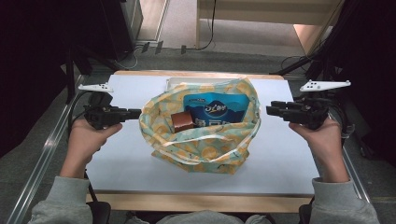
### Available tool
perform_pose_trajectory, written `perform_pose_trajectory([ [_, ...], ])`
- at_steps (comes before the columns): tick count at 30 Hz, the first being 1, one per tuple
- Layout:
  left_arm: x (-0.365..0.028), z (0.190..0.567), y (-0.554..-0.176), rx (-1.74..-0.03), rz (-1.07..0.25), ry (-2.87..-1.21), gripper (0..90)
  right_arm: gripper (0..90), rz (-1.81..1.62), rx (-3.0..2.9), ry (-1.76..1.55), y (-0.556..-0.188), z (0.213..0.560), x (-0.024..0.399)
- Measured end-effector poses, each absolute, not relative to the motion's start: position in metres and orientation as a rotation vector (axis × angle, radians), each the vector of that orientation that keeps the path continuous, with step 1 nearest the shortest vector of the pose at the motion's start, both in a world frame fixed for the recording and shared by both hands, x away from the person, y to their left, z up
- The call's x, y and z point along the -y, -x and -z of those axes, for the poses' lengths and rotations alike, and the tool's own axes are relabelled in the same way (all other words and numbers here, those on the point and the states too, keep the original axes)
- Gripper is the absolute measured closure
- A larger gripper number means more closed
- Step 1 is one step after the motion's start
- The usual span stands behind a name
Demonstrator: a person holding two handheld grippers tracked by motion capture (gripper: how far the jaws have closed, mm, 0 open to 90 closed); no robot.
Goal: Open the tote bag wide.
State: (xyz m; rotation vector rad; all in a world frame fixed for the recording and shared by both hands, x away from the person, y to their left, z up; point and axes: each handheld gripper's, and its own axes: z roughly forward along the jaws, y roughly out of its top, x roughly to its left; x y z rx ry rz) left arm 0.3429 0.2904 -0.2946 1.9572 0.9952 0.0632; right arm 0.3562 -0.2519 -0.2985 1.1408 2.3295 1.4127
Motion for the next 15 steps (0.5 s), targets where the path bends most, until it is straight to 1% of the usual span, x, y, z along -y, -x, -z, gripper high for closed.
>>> perform_pose_trajectory([
  [1, -0.290, 0.295, -0.343, -0.995, -0.063, -1.957, 90.0, 69.9, -1.409, -2.330, -1.126, -0.356, 0.294, 0.251],
  [2, -0.288, 0.284, -0.342, -0.977, -0.085, -1.971, 90.0, 72.4, -1.410, -2.335, -1.125, -0.355, 0.290, 0.251],
  [3, -0.288, 0.284, -0.342, -0.977, -0.085, -1.971, 90.0, 72.4, -1.410, -2.335, -1.125, -0.355, 0.290, 0.251],
  [4, -0.287, 0.279, -0.342, -0.969, -0.099, -1.979, 90.0, 76.1, -1.416, -2.336, -1.114, -0.354, 0.285, 0.250],
  [5, -0.286, 0.274, -0.342, -0.960, -0.095, -1.979, 90.0, 81.7, -1.438, -2.342, -1.091, -0.352, 0.275, 0.250],
  [6, -0.285, 0.269, -0.343, -0.958, -0.095, -1.980, 90.0, 81.7, -1.438, -2.342, -1.091, -0.352, 0.275, 0.250],
  [8, -0.283, 0.256, -0.343, -0.929, -0.088, -1.985, 90.0, 87.7, -1.458, -2.348, -1.072, -0.349, 0.258, 0.247],
  [9, -0.283, 0.256, -0.343, -0.929, -0.088, -1.985, 90.0, 87.7, -1.458, -2.348, -1.072, -0.349, 0.258, 0.247],
  [10, -0.282, 0.252, -0.343, -0.919, -0.087, -1.979, 90.0, 89.9, -1.456, -2.347, -1.055, -0.348, 0.252, 0.246],
  [12, -0.279, 0.243, -0.341, -0.892, -0.086, -1.977, 90.0, 90.0, -1.465, -2.364, -1.030, -0.347, 0.237, 0.241],
  [15, -0.272, 0.233, -0.339, -0.873, -0.102, -1.988, 90.0, 90.0, -1.463, -2.366, -1.006, -0.346, 0.228, 0.236],
])
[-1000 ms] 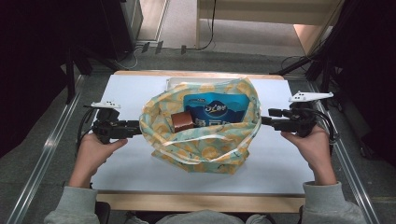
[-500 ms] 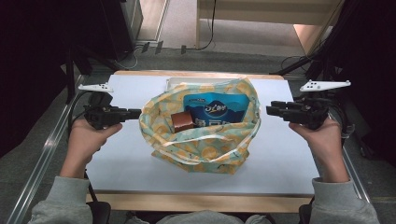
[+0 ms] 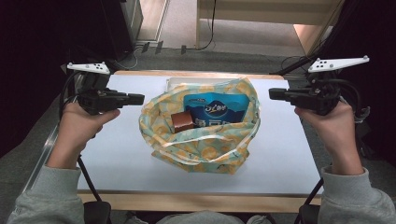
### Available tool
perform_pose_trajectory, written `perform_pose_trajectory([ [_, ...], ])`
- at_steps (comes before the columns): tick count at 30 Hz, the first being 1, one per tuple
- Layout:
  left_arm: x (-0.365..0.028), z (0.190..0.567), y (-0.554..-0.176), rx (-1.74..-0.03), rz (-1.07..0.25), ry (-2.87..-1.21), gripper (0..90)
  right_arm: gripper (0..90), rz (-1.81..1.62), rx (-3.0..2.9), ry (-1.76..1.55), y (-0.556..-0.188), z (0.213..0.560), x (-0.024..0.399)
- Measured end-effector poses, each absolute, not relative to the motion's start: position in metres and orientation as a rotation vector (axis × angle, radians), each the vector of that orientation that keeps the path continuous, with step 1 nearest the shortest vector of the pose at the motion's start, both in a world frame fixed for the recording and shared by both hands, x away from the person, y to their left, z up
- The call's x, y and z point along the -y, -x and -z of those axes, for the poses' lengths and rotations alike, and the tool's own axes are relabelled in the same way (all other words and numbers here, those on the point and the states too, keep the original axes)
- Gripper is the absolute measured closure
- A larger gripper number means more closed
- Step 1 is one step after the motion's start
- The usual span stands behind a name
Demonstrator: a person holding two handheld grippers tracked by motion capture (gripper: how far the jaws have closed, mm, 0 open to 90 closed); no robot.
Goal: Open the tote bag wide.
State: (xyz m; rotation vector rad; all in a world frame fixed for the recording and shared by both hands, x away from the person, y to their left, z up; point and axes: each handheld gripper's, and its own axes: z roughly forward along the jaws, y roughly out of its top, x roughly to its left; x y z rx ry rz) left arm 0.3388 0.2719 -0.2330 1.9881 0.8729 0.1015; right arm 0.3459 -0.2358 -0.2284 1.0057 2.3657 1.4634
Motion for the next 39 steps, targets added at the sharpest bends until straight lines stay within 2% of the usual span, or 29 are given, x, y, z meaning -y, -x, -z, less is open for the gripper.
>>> perform_pose_trajectory([
  [5, -0.256, 0.218, -0.338, -0.821, -0.100, -1.999, 90.0, 90.0, -1.437, -2.413, -0.923, -0.343, 0.212, 0.212],
  [15, -0.213, 0.215, -0.347, -0.744, -0.075, -2.062, 90.0, 90.0, -1.399, -2.492, -0.838, -0.348, 0.217, 0.175],
  [24, -0.203, 0.236, -0.352, -0.743, -0.047, -2.076, 90.0, 90.0, -1.365, -2.517, -0.851, -0.349, 0.238, 0.173],
  [39, -0.201, 0.264, -0.369, -0.807, -0.097, -2.128, 90.0, 90.0, -1.301, -2.527, -0.866, -0.353, 0.262, 0.186],
])
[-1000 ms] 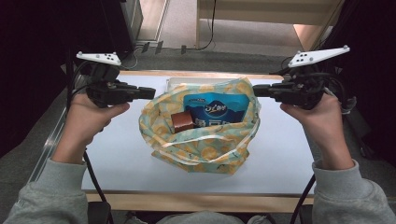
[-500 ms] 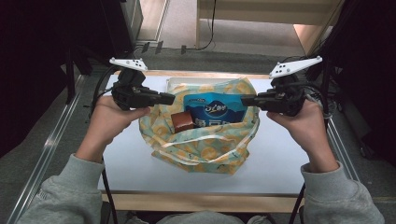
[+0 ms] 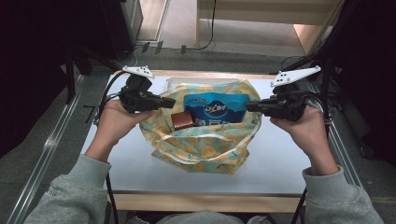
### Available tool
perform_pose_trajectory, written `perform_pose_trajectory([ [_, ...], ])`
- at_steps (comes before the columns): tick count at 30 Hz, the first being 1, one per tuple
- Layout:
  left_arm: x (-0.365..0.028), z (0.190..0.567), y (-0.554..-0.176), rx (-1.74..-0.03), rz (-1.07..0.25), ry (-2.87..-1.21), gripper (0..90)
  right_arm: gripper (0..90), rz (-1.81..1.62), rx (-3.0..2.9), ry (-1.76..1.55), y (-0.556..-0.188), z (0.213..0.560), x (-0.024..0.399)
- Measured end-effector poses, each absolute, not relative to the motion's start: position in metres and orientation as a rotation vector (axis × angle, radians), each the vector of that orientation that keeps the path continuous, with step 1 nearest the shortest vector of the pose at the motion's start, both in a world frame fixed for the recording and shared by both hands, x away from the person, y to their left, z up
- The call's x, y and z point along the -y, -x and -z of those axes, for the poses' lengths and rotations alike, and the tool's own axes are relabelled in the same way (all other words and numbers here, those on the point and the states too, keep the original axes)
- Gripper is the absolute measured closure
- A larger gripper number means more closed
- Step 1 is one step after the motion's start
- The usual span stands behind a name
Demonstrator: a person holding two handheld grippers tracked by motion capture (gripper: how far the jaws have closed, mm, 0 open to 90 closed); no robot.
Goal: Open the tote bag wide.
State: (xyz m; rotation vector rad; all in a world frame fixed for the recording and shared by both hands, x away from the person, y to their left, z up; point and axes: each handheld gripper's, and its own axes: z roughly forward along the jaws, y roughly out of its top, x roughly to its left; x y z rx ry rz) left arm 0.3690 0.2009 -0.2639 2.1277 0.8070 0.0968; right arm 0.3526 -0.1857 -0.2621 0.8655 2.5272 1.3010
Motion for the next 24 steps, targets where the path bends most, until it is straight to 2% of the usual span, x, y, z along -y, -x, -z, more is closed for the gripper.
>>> perform_pose_trajectory([
  [24, -0.206, 0.293, -0.388, -0.895, -0.081, -2.125, 90.0, 90.0, -1.282, -2.525, -0.973, -0.365, 0.298, 0.201],
])
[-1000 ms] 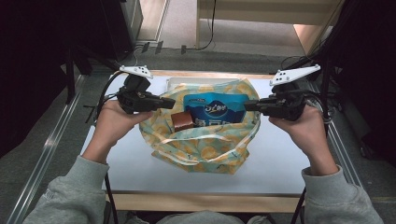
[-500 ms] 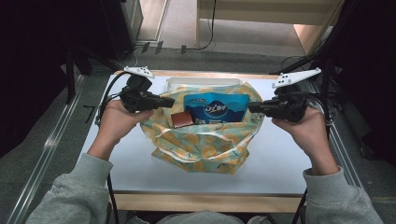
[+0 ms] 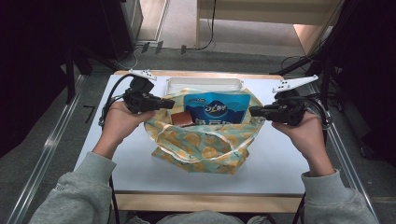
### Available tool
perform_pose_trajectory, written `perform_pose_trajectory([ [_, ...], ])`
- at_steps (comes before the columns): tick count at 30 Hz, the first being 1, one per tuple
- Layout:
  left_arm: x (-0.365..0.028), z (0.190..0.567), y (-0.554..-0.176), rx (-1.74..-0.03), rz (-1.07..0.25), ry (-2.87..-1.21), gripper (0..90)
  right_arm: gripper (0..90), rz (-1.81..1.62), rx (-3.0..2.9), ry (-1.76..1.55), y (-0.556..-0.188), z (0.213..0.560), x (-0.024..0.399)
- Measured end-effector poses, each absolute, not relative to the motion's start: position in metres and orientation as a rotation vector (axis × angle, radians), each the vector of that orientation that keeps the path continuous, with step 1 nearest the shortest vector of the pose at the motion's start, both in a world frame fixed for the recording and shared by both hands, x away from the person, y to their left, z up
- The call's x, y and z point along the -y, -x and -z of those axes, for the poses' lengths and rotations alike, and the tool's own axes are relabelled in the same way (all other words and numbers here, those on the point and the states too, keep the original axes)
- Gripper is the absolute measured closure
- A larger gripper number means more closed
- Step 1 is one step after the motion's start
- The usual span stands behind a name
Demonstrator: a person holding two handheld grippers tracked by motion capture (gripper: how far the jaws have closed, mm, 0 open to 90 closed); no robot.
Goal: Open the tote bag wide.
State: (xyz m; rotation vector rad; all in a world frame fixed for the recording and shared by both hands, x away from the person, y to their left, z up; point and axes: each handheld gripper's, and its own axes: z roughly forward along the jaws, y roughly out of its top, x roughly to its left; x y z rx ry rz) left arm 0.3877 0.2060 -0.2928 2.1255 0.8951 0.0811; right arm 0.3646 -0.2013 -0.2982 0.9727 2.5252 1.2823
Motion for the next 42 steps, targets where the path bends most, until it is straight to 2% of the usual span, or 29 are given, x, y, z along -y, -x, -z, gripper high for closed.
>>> perform_pose_trajectory([
  [14, -0.213, 0.317, -0.387, -0.922, -0.055, -2.108, 90.0, 90.0, -1.279, -2.539, -1.006, -0.368, 0.327, 0.198],
  [42, -0.217, 0.352, -0.372, -0.941, -0.027, -2.089, 90.0, 90.0, -1.283, -2.554, -1.051, -0.357, 0.359, 0.191],
])
